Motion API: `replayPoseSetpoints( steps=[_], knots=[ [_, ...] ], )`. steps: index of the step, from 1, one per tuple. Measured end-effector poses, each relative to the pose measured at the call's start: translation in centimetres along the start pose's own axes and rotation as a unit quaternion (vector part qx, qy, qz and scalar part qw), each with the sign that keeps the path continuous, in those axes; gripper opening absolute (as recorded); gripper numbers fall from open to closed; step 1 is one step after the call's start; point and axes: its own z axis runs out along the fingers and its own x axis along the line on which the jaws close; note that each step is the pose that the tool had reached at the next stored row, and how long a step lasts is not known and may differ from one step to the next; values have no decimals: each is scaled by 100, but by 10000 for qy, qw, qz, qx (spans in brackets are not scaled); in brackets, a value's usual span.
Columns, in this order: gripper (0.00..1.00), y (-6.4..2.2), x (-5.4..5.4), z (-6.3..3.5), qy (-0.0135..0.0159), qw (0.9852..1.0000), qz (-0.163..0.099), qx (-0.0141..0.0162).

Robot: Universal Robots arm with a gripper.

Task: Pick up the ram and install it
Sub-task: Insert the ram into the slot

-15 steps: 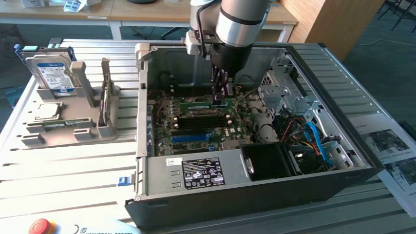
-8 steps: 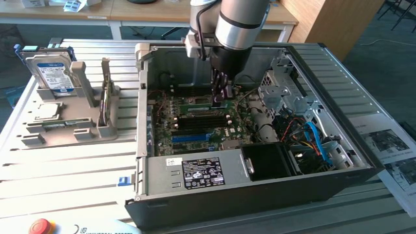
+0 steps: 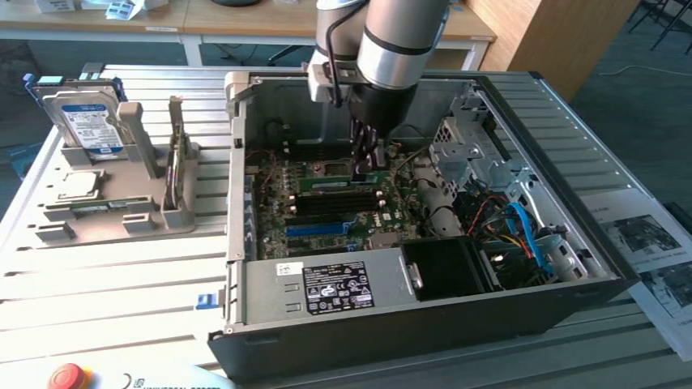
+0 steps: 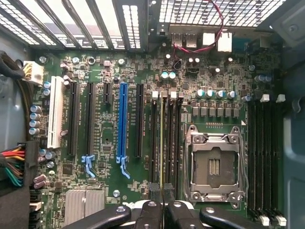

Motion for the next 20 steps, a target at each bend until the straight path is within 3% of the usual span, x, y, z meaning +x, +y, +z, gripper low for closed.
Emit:
replayPoseSetpoints(
  steps=[20],
  knots=[
    [12, -10, 5, 178, 0, 10000, 0, 0]
  ],
)
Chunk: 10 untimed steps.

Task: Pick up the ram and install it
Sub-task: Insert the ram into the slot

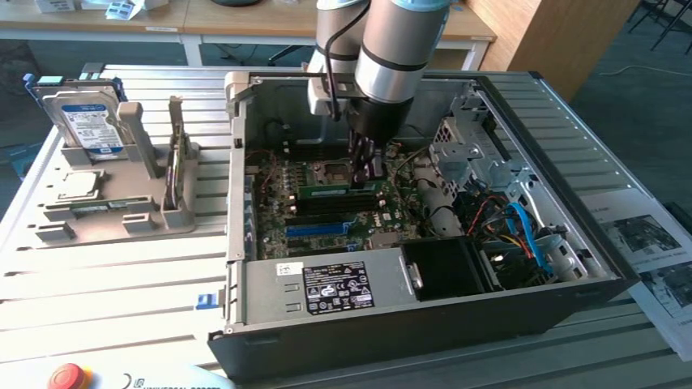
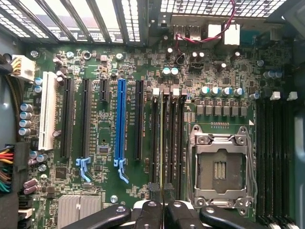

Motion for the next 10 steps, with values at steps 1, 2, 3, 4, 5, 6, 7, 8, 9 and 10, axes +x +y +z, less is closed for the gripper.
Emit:
replayPoseSetpoints(
  steps=[1, 2, 3, 4, 5, 6, 7, 8, 9, 10],
  knots=[
    [12, 0, 0, 0, 1, 10000, 0, 0],
    [12, 0, 0, 0, 1, 10000, 0, 0],
    [12, 0, 0, 0, 1, 10000, 0, 0],
    [12, 0, 0, 2, 0, 10000, 0, 0],
    [12, 0, 0, 2, 0, 10000, 0, 0],
    [12, 0, 0, 2, 0, 10000, 0, 0],
    [12, 0, 0, 2, 0, 10000, 0, 0],
    [12, 0, 0, 2, 0, 10000, 0, 0],
    [12, 0, 0, 4, -1, 10000, 0, 0],
    [12, -1, 0, 8, -2, 10000, 0, 1]
  ],
)
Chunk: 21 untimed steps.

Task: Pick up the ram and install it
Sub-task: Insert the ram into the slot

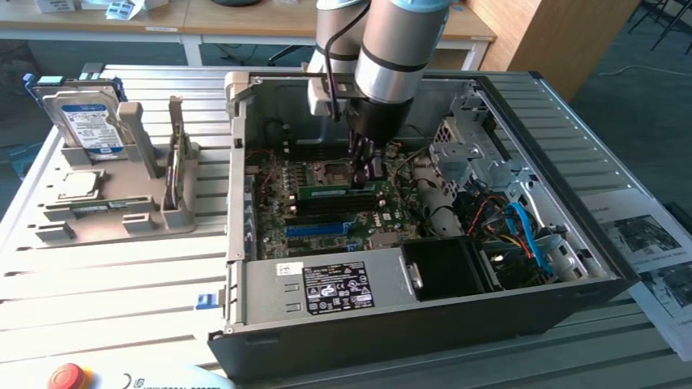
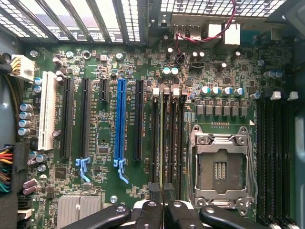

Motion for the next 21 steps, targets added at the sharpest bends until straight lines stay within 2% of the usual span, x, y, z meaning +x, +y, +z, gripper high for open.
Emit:
replayPoseSetpoints(
  steps=[21],
  knots=[
    [12, -2, 8, 37, 1, 10000, 0, 0]
  ],
)
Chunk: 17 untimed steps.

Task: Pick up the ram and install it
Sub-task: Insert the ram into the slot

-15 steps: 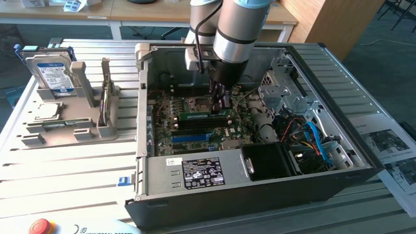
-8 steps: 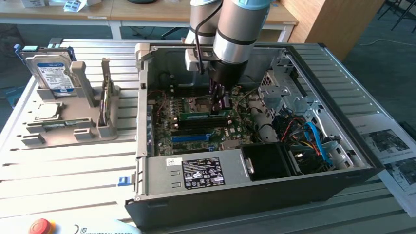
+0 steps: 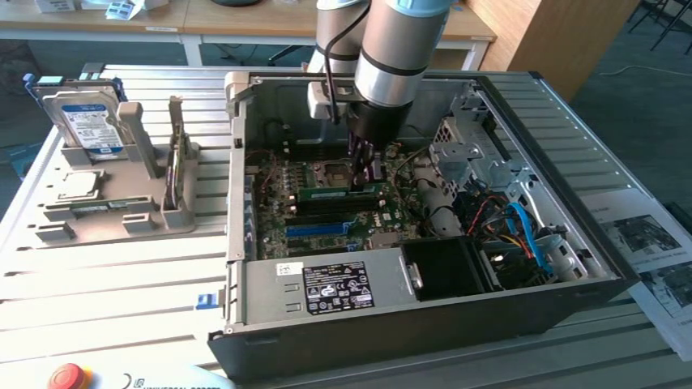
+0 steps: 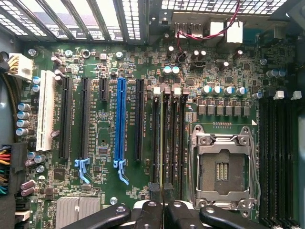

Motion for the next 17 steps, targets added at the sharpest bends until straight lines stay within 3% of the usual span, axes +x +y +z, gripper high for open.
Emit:
replayPoseSetpoints(
  steps=[17],
  knots=[
    [12, 0, 29, 4, -1, 10000, 3, 0]
  ],
)
